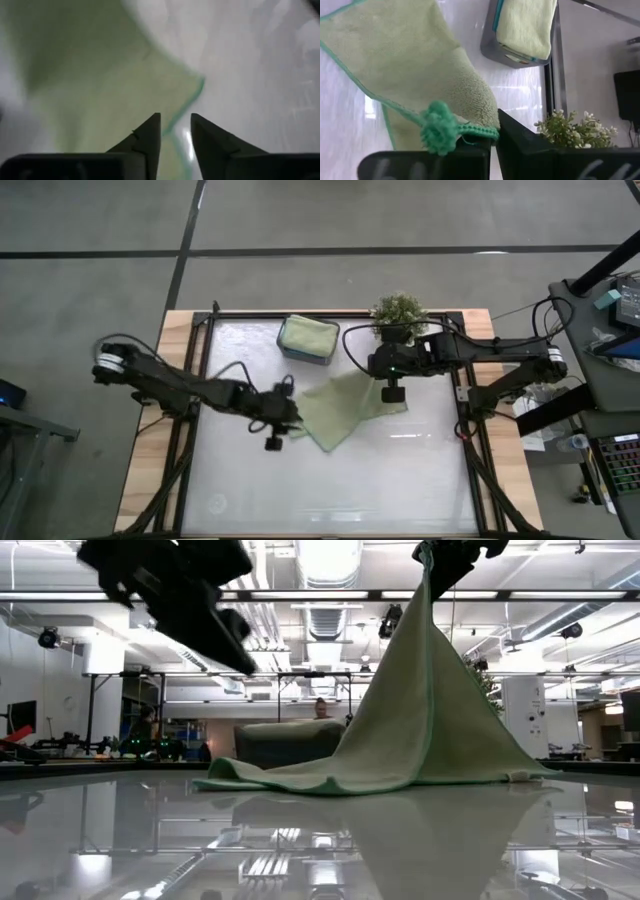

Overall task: Fold microfiber towels
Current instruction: Fold the green microfiber towel

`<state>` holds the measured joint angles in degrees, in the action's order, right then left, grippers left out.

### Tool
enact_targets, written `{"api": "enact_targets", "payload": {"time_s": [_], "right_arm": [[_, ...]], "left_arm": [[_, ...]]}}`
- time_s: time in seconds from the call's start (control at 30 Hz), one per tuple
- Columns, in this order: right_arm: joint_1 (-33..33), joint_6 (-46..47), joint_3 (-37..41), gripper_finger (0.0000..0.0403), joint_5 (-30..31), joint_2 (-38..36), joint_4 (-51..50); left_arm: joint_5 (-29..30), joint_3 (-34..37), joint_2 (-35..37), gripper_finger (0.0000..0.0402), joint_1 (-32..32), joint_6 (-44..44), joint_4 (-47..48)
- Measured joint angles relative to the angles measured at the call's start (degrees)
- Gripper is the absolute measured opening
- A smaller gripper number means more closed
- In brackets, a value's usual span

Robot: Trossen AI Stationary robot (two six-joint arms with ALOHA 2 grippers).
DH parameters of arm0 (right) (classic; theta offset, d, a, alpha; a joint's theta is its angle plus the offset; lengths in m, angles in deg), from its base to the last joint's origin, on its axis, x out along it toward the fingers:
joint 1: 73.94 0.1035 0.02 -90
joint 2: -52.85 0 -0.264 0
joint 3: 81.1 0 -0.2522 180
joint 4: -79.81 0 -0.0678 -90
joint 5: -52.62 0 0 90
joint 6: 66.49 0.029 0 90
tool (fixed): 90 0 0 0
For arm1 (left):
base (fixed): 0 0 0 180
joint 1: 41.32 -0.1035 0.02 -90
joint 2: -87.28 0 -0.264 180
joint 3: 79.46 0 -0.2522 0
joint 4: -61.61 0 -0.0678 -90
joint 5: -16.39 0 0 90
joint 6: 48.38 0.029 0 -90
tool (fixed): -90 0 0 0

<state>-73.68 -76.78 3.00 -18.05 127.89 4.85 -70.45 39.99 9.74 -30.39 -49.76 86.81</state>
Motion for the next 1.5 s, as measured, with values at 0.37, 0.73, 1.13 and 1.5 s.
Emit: {"api": "enact_targets", "payload": {"time_s": [0.37,0.73,1.13,1.5], "right_arm": [[0.0,2.0,0.0,0.0008,-0.1,0.0,0.1],[0.0,6.7,0.1,0.0008,-3.3,0.0,-0.9],[0.0,8.9,0.3,0.0008,-3.3,0.0,-0.7],[0.0,8.9,0.7,0.0008,-3.0,0.0,-0.6]], "left_arm": [[-6.4,1.9,-19.6,0.0116,1.1,2.5,-31.2],[-7.2,-1.2,-27.7,0.0116,3.1,1.6,-32.4],[-4.4,-1.2,-30.7,0.0116,3.3,1.8,-34.0],[-0.7,-7.2,-36.2,0.0091,3.2,2.8,-33.7]]}}
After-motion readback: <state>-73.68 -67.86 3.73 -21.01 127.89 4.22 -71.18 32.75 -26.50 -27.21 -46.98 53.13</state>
